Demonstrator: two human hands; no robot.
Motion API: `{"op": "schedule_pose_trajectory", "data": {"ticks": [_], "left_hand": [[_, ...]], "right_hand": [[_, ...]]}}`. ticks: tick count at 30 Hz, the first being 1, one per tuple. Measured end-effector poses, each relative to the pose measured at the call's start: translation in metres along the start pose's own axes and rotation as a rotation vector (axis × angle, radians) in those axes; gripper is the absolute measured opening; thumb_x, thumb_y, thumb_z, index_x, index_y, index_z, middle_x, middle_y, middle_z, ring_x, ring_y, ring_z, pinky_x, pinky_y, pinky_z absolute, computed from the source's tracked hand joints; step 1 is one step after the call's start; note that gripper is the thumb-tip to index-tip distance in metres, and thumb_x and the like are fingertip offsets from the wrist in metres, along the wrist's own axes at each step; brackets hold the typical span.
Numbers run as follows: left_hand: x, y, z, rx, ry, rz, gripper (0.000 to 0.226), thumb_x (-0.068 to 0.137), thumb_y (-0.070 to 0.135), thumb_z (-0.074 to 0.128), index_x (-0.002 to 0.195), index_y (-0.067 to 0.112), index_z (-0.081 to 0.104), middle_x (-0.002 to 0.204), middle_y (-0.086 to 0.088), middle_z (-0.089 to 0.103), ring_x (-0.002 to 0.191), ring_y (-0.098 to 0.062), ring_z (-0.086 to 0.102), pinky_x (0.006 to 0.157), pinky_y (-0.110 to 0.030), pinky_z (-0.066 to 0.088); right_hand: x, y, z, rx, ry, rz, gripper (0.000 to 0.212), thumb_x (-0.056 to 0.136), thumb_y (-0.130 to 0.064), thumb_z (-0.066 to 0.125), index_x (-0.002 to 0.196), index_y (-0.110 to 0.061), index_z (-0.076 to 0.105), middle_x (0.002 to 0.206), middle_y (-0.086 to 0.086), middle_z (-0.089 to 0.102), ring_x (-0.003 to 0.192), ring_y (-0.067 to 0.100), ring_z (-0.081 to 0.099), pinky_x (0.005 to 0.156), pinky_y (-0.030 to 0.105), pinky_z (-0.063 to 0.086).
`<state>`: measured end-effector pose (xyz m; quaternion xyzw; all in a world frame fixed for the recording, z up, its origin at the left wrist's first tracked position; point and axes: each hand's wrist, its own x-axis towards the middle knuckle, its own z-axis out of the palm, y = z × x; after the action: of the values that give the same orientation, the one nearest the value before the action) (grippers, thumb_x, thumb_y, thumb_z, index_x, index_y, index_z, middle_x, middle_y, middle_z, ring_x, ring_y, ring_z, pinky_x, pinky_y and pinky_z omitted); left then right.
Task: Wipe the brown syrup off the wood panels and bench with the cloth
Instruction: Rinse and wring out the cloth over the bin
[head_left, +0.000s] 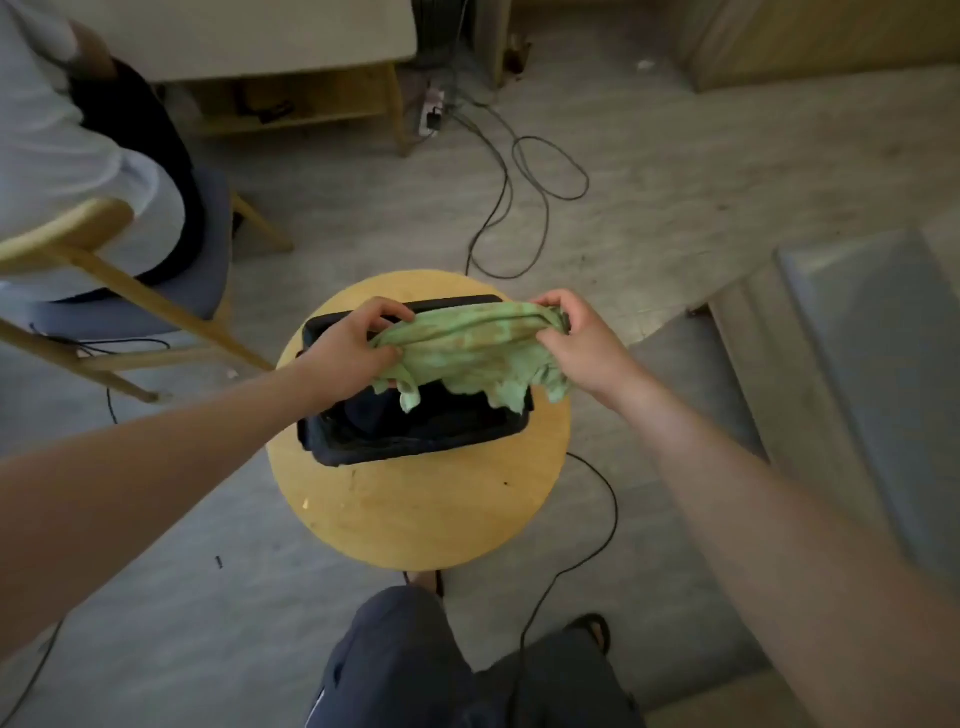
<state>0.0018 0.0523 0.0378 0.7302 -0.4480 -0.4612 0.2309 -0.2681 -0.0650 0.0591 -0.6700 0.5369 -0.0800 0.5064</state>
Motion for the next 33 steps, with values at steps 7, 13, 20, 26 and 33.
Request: {"op": "schedule_pose_trajectory", "data": {"ticks": [7, 13, 20, 26, 33], "left_hand": [[0.029, -0.089, -0.026, -0.087, 0.113, -0.187, 0.022, 0.102, 0.004, 0.045, 0.103, 0.022, 0.058, 0.111, -0.005, 0.057, 0.081, -0.02, 0.063, 0.061, -0.027, 0.057], [0.048, -0.124, 0.008, -0.413, -0.08, -0.553, 0.039, 0.102, -0.002, 0.04, 0.125, 0.014, 0.068, 0.122, -0.014, 0.065, 0.107, -0.033, 0.068, 0.091, -0.049, 0.061], [0.071, -0.133, 0.036, -0.274, -0.22, -0.549, 0.036, 0.106, 0.017, 0.045, 0.135, 0.008, 0.061, 0.097, -0.012, 0.068, 0.081, -0.023, 0.062, 0.076, -0.033, 0.05], [0.1, -0.137, 0.046, -0.274, -0.178, -0.623, 0.022, 0.101, 0.028, 0.053, 0.085, 0.015, 0.059, 0.084, -0.009, 0.059, 0.077, -0.025, 0.057, 0.063, -0.032, 0.044], [0.117, -0.115, 0.059, -0.81, -0.167, -0.844, 0.025, 0.107, 0.04, 0.046, 0.109, 0.023, 0.064, 0.106, -0.009, 0.069, 0.096, -0.03, 0.064, 0.076, -0.041, 0.056]], "right_hand": [[0.054, -0.003, 0.094, -0.045, -0.041, 0.106, 0.028, 0.107, -0.016, 0.049, 0.127, -0.032, 0.04, 0.083, 0.0, 0.05, 0.037, 0.009, 0.035, 0.041, 0.027, 0.033], [0.097, 0.031, 0.15, -0.222, -0.115, 0.301, 0.014, 0.106, -0.015, 0.046, 0.116, -0.024, 0.047, 0.1, 0.008, 0.06, 0.067, 0.023, 0.056, 0.054, 0.036, 0.041], [0.138, 0.075, 0.185, -0.354, -0.216, 0.397, 0.053, 0.109, -0.039, 0.046, 0.155, -0.015, 0.037, 0.15, 0.017, 0.041, 0.133, 0.038, 0.049, 0.104, 0.039, 0.044], [0.15, 0.098, 0.2, -0.353, -0.114, 0.473, 0.078, 0.103, -0.044, 0.055, 0.163, -0.018, 0.013, 0.159, 0.019, 0.033, 0.142, 0.041, 0.042, 0.112, 0.049, 0.044], [0.142, 0.078, 0.216, -0.011, -0.116, 0.486, 0.036, 0.109, -0.029, 0.042, 0.142, -0.022, 0.053, 0.127, 0.005, 0.062, 0.119, 0.027, 0.059, 0.099, 0.038, 0.048]]}}
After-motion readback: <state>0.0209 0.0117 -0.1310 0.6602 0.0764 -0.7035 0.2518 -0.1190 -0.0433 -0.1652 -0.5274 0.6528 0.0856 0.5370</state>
